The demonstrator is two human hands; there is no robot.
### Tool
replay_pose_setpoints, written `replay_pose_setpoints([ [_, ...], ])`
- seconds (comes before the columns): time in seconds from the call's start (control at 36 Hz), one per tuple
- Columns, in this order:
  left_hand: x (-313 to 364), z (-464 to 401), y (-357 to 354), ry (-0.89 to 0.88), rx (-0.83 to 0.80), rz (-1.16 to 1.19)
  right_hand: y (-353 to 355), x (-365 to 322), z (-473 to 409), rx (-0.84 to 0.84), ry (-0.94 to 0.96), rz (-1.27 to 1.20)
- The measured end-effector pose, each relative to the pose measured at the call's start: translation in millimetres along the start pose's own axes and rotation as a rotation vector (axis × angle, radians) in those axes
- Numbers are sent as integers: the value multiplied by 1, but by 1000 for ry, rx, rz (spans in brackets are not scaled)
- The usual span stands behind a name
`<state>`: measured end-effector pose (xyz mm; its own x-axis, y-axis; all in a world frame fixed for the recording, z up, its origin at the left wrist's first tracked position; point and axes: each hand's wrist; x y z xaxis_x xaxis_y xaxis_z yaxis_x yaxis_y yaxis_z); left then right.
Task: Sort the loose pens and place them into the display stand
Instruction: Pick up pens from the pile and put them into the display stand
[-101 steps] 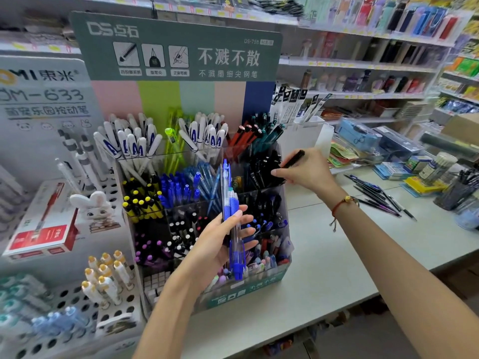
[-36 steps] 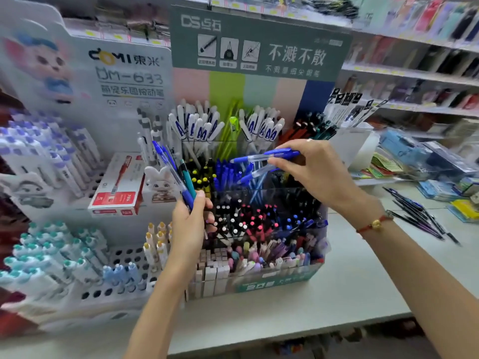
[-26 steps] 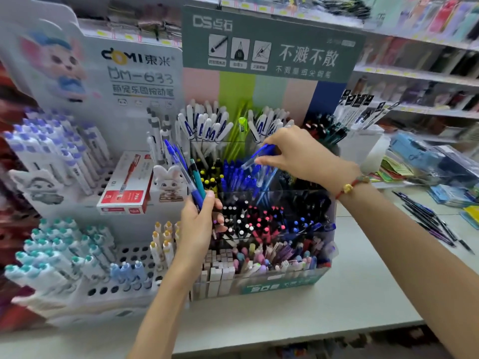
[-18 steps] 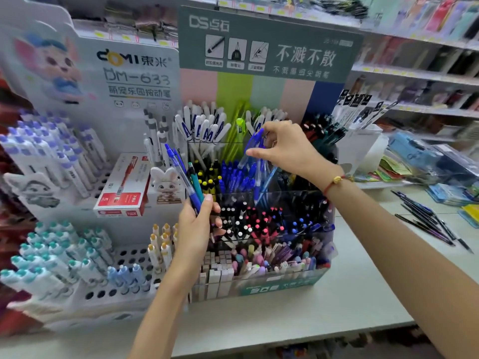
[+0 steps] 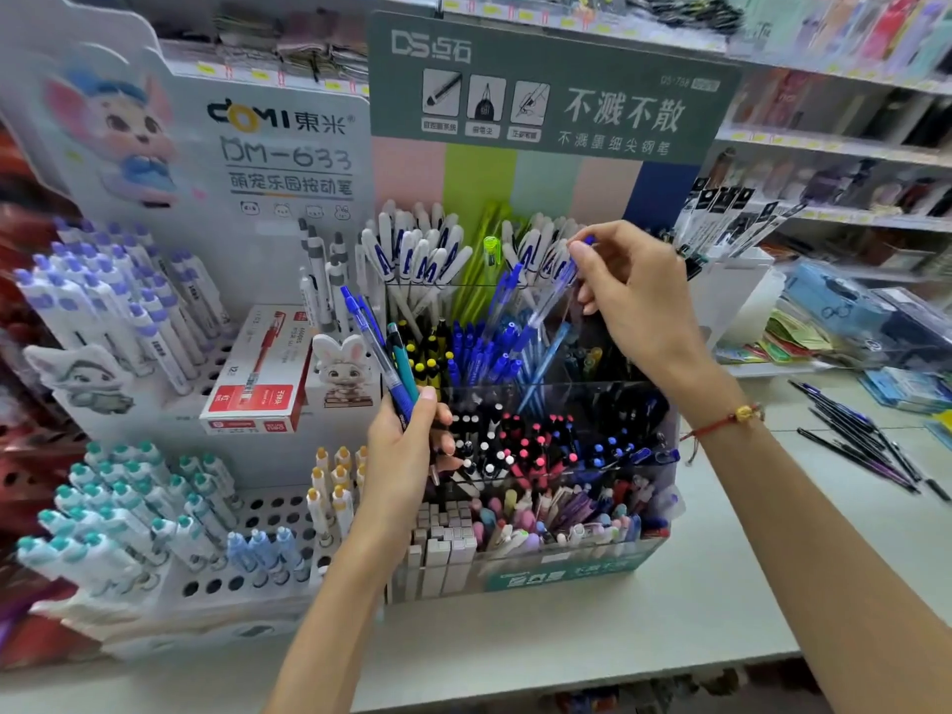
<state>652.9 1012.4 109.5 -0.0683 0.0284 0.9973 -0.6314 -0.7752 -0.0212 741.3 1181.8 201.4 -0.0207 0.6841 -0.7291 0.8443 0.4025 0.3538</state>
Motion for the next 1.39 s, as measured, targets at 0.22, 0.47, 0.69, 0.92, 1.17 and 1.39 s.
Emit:
replay_pose_setpoints([
  [0.22,1,0,-1,10,-7,0,-27,23,22,-62,-62,3],
  [0.47,3,-2,-8,9,-13,11,-36,22,9,-98,-144,-76],
  [0.69,1,1,-14,21,-22,14,-18,37,-4,-111,-233,116],
  [0.92,-2,1,-14,30,-8,8,-29,35,-3,-151,-163,172],
  [1.17,2,-1,-7,3,-67,9,-38,29,-1,-55,-117,214],
  [1.39,-2,-6,7,31,-139,-5,-58,24,-11,-43,-150,106],
])
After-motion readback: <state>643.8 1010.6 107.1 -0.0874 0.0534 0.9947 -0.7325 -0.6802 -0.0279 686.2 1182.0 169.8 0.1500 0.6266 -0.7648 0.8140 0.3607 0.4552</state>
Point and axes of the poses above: each hand's wrist, its own z-axis away from the middle knuckle, its own y-axis out of the back of the hand, x = y × z, and after that the axes turned 12 degrees about -z, right-handed
